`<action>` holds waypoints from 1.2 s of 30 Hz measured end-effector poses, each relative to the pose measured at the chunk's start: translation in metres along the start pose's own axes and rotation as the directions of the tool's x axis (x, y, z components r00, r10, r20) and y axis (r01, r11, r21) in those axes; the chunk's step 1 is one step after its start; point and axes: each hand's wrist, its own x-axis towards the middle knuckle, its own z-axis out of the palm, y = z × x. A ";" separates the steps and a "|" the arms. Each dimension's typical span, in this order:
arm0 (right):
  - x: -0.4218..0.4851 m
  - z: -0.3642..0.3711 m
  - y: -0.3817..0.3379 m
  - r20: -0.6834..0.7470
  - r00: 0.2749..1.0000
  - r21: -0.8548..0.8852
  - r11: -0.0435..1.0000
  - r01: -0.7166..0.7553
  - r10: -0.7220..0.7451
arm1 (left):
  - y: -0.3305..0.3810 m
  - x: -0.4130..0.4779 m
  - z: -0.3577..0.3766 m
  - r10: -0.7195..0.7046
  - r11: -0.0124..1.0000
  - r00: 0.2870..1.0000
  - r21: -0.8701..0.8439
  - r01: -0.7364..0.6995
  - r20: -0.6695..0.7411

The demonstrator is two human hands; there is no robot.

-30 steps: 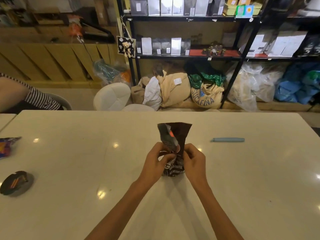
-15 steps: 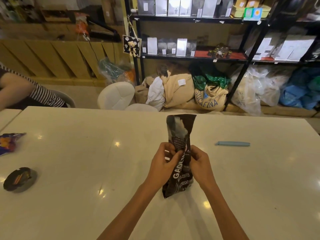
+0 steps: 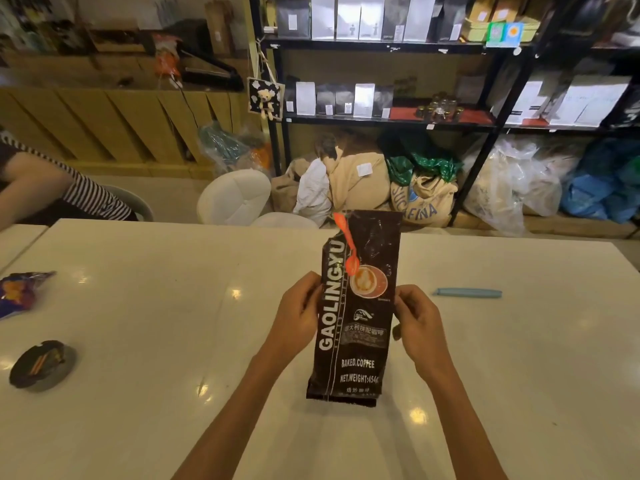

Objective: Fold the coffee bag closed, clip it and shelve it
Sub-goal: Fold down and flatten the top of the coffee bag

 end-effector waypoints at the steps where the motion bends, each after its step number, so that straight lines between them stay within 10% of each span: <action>1: 0.001 -0.001 0.002 0.001 1.000 -0.018 1.000 -0.006 0.006 | -0.002 0.000 -0.003 -0.007 1.000 1.000 -0.011 0.007 -0.007; 11: -0.005 0.028 0.027 0.003 0.989 0.220 0.965 -0.142 0.145 | -0.013 -0.011 0.011 -0.257 0.909 0.949 -0.288 0.302 0.182; 21: 0.009 0.037 0.018 -0.174 0.981 0.135 0.989 -0.067 0.090 | -0.017 -0.004 0.021 -0.164 0.980 0.974 -0.135 0.144 -0.158; 26: -0.011 0.036 0.025 -0.006 0.999 0.290 0.957 -0.032 0.035 | -0.024 0.001 0.021 -0.218 0.972 0.915 -0.163 0.171 -0.340; 36: -0.029 0.044 0.053 -0.054 0.993 0.320 0.944 -0.081 0.103 | -0.017 -0.005 0.028 -0.255 0.945 0.898 -0.290 0.153 -0.358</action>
